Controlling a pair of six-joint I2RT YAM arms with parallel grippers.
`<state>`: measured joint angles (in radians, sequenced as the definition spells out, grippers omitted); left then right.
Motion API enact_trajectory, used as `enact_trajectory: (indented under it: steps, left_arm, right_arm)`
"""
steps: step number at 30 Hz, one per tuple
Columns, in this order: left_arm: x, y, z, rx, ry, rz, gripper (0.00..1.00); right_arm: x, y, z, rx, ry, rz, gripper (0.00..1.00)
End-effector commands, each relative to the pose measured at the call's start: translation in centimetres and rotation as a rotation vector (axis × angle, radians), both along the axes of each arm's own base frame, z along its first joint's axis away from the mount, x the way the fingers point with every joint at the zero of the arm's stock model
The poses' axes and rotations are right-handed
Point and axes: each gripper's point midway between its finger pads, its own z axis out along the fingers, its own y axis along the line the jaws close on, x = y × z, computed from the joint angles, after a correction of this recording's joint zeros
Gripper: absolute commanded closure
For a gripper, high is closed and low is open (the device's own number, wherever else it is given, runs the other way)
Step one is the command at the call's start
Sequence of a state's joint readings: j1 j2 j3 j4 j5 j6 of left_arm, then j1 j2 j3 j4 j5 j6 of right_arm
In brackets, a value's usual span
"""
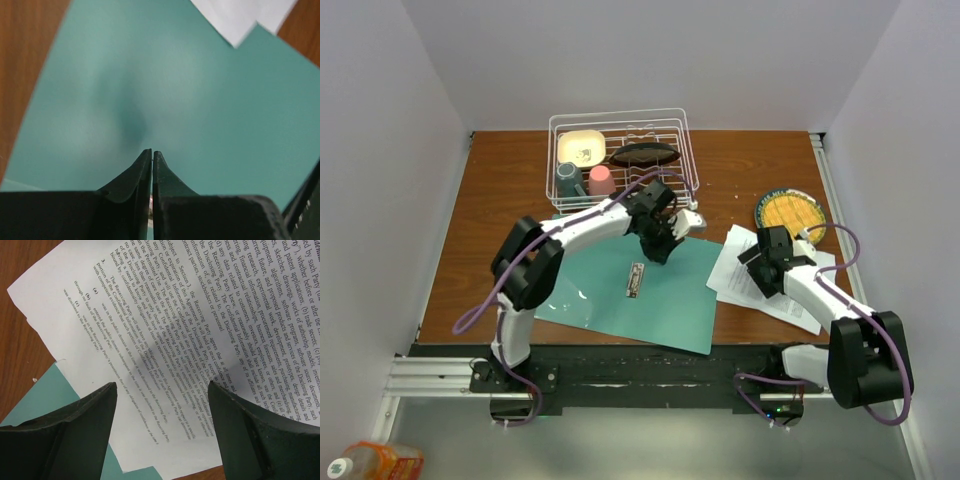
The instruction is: Put the files into the folder
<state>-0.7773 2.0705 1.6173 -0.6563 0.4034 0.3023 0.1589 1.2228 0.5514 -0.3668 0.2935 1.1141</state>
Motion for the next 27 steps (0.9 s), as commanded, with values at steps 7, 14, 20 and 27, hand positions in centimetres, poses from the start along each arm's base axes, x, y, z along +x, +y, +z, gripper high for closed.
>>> enact_trajectory:
  steps: [7, 14, 20, 27]
  left_arm:
    - [-10.3, 3.7, -2.0, 0.069, 0.178, -0.3, 0.88]
    - [-10.5, 3.2, -4.2, 0.065, 0.182, -0.275, 0.87]
    - [-9.2, 1.2, -5.4, 0.032, 0.176, -0.21, 0.88]
    - [-8.5, -1.4, -2.7, -0.079, 0.206, -0.182, 0.81]
  right_arm:
    - [-2.3, 0.2, -1.6, 0.011, 0.077, 0.008, 0.23]
    - [-1.9, 0.9, -0.9, -0.001, 0.055, 0.047, 0.23]
    - [-1.2, 4.0, 0.1, 0.001, 0.03, 0.108, 0.24]
    - [-0.6, 5.5, 0.1, 0.012, 0.034, 0.126, 0.24]
